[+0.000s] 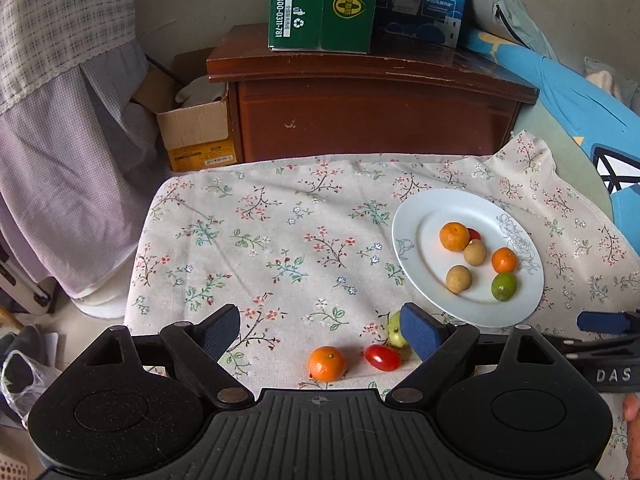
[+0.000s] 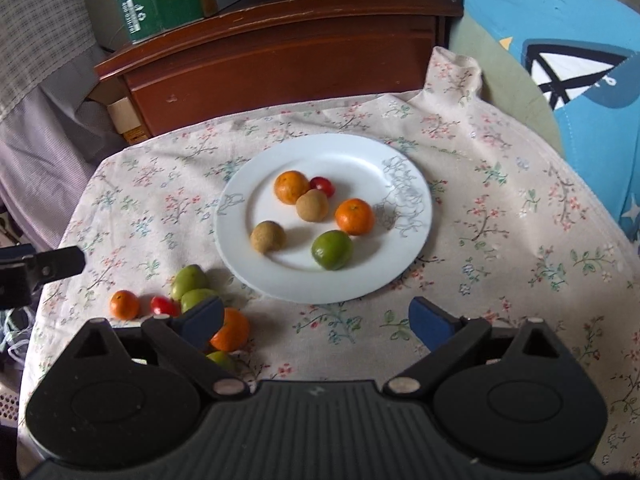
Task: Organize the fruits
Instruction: 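Withdraw both grippers from the plate toward the remaining fruit on the cloth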
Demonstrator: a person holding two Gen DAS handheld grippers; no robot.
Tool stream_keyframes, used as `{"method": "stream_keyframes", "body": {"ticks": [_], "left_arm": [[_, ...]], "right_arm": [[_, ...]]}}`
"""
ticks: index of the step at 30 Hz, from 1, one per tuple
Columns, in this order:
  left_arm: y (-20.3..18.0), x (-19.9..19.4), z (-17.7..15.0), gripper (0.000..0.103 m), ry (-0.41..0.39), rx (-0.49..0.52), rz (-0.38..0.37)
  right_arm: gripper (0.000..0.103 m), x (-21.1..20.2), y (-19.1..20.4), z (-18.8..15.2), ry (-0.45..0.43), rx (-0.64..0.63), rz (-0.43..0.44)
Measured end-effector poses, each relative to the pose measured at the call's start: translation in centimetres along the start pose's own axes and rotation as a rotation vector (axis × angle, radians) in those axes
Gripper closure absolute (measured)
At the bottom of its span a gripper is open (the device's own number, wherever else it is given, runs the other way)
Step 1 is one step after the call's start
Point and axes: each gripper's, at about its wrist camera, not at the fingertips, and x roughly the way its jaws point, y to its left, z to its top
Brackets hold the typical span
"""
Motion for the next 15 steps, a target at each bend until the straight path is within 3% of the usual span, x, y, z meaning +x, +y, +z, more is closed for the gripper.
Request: {"method": "stream_keyframes", "body": {"ticks": [4, 10, 15], "left_arm": [[0.4, 0.6, -0.1, 0.014, 0.038, -0.017, 0.006], [0.3, 1.0, -0.7, 0.014, 0.058, 0.012, 0.008], [0.4, 1.8, -1.1, 0.015, 0.083, 0.015, 0.020]], "right_arm": [[0.005, -0.2, 0.7, -1.8, -0.015, 0.008, 0.100], [0.005, 0.4, 2.6, -3.2, 0.006, -0.129, 0.078], [0.007, 1.0, 2.9, -4.1, 0.021, -0.164, 0.109]]}}
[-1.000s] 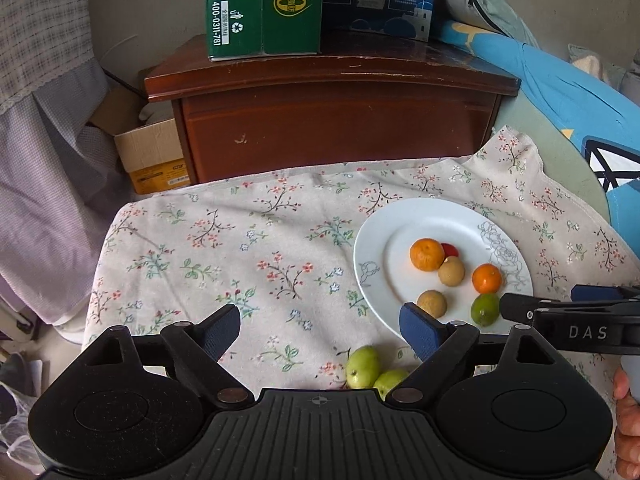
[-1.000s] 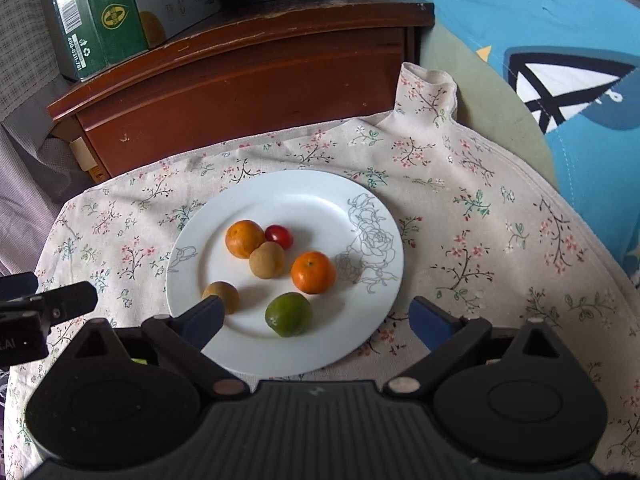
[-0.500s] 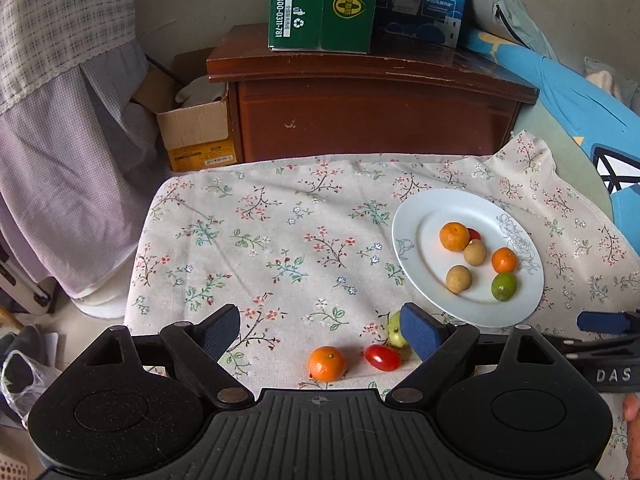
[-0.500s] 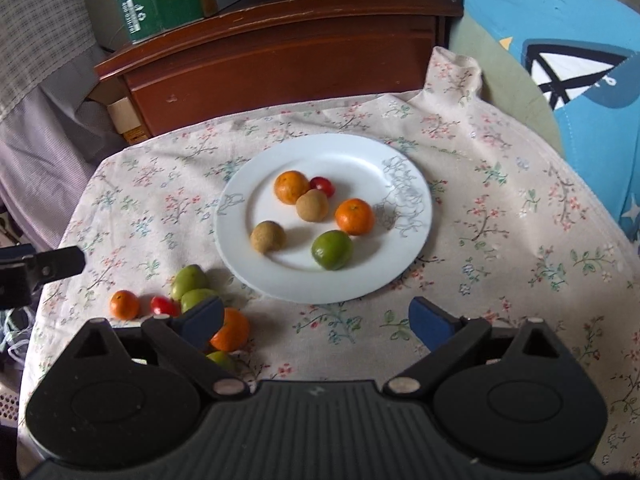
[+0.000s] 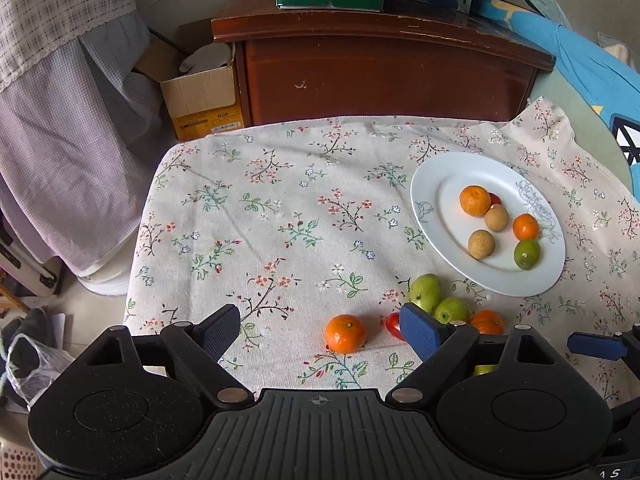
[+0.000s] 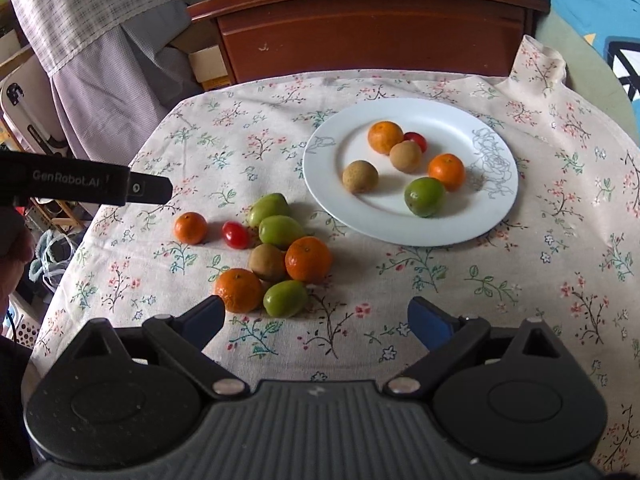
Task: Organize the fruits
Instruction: 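Withdraw both grippers from the plate toward the remaining fruit on the cloth, then close left gripper on a mandarin while right gripper closes on a green lime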
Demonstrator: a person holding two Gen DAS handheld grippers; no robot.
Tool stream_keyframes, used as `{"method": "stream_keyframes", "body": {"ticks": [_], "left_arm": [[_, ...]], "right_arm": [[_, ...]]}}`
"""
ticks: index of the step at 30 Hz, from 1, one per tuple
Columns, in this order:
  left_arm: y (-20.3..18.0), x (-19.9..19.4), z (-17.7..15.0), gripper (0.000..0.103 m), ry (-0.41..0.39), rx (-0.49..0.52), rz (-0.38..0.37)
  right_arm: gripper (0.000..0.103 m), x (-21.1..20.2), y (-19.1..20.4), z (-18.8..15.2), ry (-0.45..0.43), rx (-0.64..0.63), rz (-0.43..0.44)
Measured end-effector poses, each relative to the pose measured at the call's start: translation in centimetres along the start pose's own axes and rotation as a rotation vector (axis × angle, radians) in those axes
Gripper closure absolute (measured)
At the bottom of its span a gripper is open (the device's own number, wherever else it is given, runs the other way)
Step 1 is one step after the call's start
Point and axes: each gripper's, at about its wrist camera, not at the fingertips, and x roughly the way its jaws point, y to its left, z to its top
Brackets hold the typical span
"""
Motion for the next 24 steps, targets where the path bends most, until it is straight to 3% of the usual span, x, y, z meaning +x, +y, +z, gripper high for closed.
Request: {"method": "stream_keyframes", "body": {"ticks": [3, 6, 14, 19, 24], "left_arm": [[0.1, 0.4, -0.1, 0.015, 0.009, -0.008, -0.011], [-0.1, 0.9, -0.4, 0.015, 0.022, -0.001, -0.016], [-0.8, 2.2, -1.4, 0.018, 0.044, 0.023, -0.031], [-1.3, 2.6, -1.7, 0.028, 0.039, 0.054, -0.035], [-1.5, 3.5, -2.0, 0.042, 0.056, 0.056, -0.052]], "right_arm": [[0.010, 0.4, 0.0, -0.5, 0.003, -0.021, 0.007], [0.022, 1.0, -0.1, -0.8, 0.018, -0.025, 0.020], [0.031, 1.9, 0.8, -1.2, -0.025, -0.088, 0.043], [0.044, 2.5, 1.2, -1.3, -0.035, -0.131, 0.033], [0.049, 2.7, 1.4, -1.2, -0.046, -0.136, 0.044]]}}
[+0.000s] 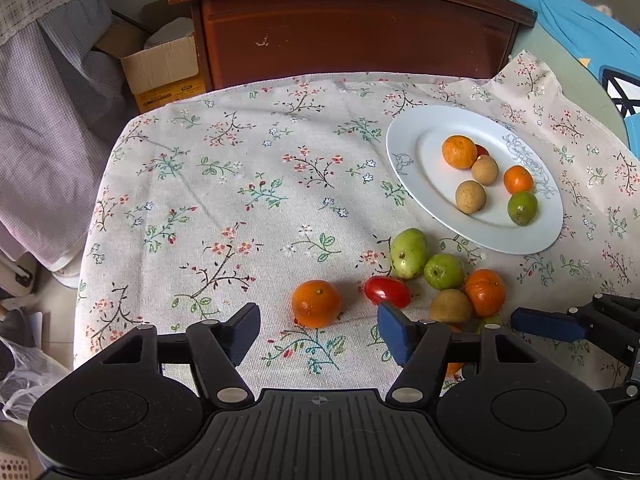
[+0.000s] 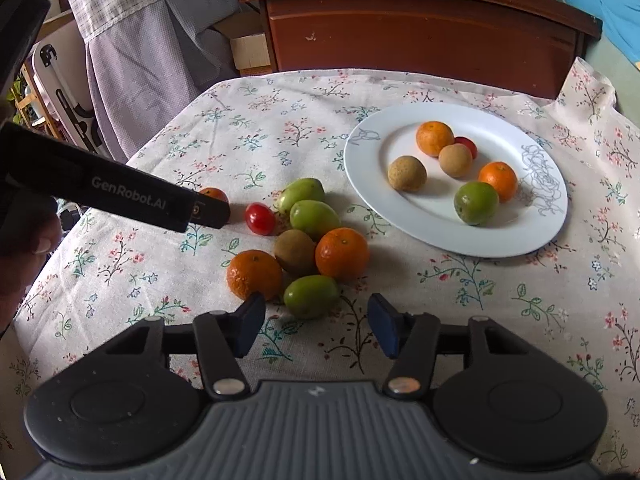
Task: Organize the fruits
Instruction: 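Close left gripper on a mandarin while right gripper closes on a green lime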
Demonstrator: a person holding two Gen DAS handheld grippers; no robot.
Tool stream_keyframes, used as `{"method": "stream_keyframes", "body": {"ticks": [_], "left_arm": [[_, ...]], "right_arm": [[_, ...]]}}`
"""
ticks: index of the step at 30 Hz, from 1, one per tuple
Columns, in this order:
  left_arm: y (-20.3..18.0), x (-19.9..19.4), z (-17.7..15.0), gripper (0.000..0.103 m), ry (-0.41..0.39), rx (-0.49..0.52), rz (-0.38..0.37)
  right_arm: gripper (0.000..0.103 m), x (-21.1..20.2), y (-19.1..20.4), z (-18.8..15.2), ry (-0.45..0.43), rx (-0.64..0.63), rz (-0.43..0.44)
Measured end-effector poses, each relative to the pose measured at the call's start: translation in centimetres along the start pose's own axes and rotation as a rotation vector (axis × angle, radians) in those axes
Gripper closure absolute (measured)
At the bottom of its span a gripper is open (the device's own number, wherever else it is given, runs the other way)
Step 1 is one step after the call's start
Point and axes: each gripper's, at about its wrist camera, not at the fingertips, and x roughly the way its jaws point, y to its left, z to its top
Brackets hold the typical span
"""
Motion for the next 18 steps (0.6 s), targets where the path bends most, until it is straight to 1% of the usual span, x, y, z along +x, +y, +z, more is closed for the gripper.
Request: {"method": "stream_keyframes", "body": {"ticks": [3, 4, 5, 6, 7, 9, 11, 12, 13, 18], "left_arm": [[0.1, 0.4, -0.1, 0.042, 0.000, -0.008, -0.005], [0.1, 0.5, -0.1, 0.043, -0.001, -0.009, -0.006], [0.1, 0.6, -0.2, 0.045, -0.002, -0.010, -0.005], [0.1, 0.7, -0.2, 0.050, -0.002, -0.010, -0.005], [0.1, 0.8, -0.2, 0.052, -0.002, -0.011, -0.006], [0.2, 1.0, -0.3, 0.053, 0.002, -0.020, -0.008], [0.3, 1.2, -0.3, 0.055, 0.005, -0.022, -0.013], [0.3, 1.3, -0.4, 0.061, 0.005, -0.021, -0.014], [0.2, 1.4, -0.4, 0.063, 0.006, -0.020, -0.015], [0.0, 1.6, -0.5, 0.070, -0.005, -0.010, -0.011]], "right_arm": [[0.052, 0.1, 0.1, 0.1, -0.001, -0.008, 0.004], [0.055, 0.2, 0.2, 0.1, -0.004, -0.007, 0.004], [0.057, 0.2, 0.2, 0.0, -0.007, -0.010, 0.002], [0.060, 0.3, 0.2, 0.1, -0.010, -0.012, -0.003], [0.064, 0.3, 0.2, 0.1, -0.012, -0.014, -0.008], [0.066, 0.4, 0.1, 0.2, -0.016, -0.008, -0.012], [0.067, 0.4, 0.1, 0.2, -0.017, -0.003, -0.010], [0.071, 0.4, 0.1, 0.2, -0.016, -0.005, -0.010], [0.072, 0.4, 0.2, 0.2, -0.015, -0.006, -0.009], [0.072, 0.3, 0.0, 0.3, -0.003, 0.018, -0.001]]}}
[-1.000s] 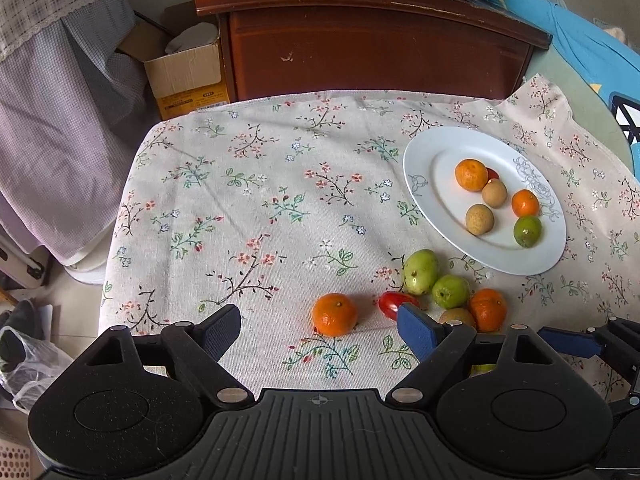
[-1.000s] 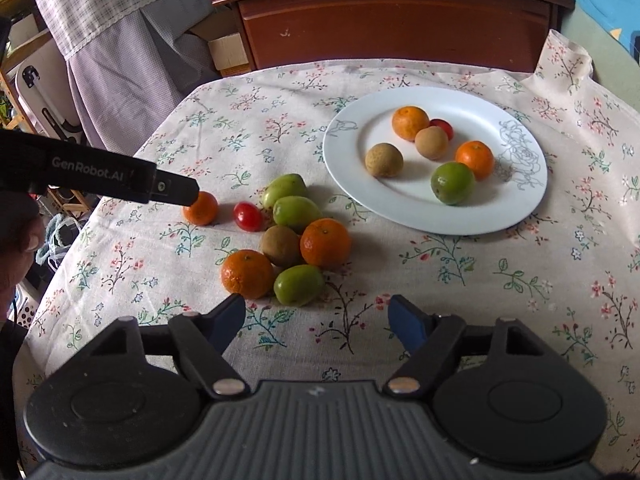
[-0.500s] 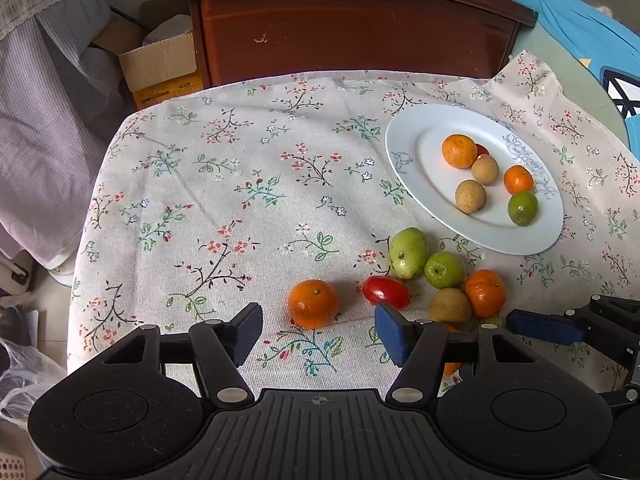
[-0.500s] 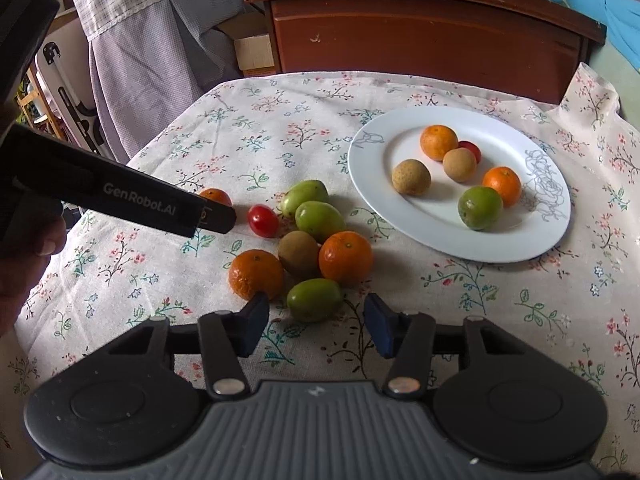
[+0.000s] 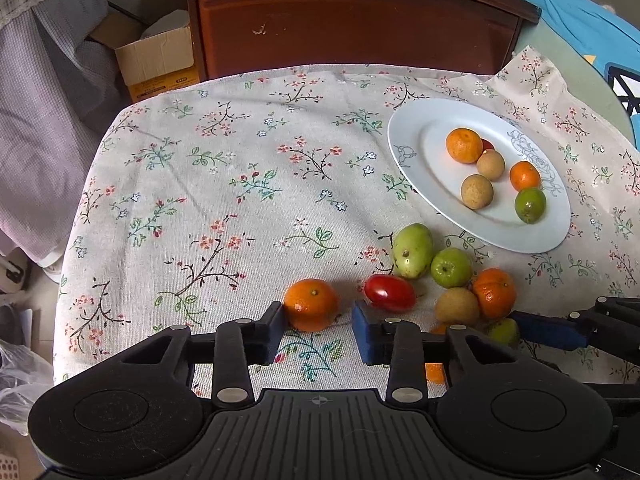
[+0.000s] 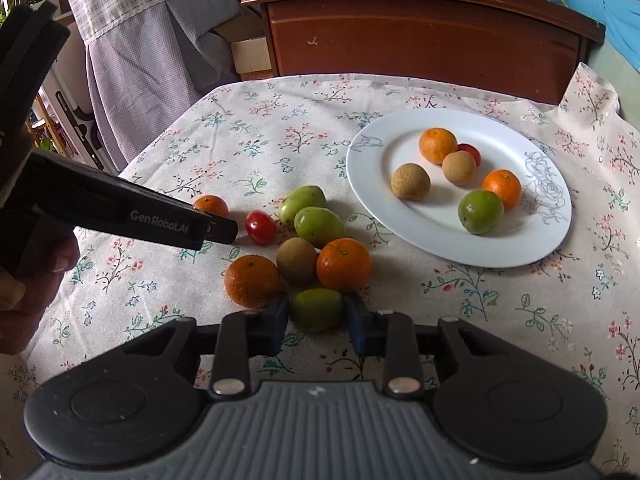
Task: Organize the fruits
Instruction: 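Close left gripper on a mandarin while right gripper closes on a green lime, then carry mandarin and lime over the white plate and open both grippers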
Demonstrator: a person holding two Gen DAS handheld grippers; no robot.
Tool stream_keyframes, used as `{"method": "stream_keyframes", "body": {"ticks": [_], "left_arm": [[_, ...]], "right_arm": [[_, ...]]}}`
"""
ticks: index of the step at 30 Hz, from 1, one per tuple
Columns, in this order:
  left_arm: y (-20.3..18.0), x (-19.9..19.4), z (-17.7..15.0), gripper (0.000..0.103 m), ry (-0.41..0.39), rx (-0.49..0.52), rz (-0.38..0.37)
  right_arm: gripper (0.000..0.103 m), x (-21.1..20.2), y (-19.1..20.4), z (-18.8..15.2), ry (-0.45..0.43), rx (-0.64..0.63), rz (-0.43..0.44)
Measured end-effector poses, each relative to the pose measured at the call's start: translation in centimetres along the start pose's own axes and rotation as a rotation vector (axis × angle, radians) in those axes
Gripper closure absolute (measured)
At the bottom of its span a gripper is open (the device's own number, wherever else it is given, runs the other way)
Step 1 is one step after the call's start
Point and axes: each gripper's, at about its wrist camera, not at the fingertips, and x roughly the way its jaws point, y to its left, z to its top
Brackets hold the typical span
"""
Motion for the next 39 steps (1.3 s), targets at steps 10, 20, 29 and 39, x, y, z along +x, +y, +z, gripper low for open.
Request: {"method": "stream_keyframes", "body": {"ticks": [10, 20, 29, 39], "left_arm": [[0.3, -0.6, 0.1, 0.076, -0.021, -0.022, 0.013], [-0.4, -4.1, 1.7, 0.077, -0.181, -0.008, 0.019], [-2.2, -4.8, 3.9, 0.076, -0.257, 0.011, -0.090], [-4.0, -3.0, 6.2, 0.076, -0.270, 0.018, -0.147]], "right_arm": [[0.072, -1.0, -0.4, 0.8, -0.025, 0.047, 0.025], [0.072, -3.7, -1.7, 3.3, -0.132, 0.109, 0.031], [0.072, -5.7, -4.9, 6.2, -0.227, 0.158, -0.043], [0.072, -4.2, -9.3, 8.6, -0.255, 0.244, -0.113]]}}
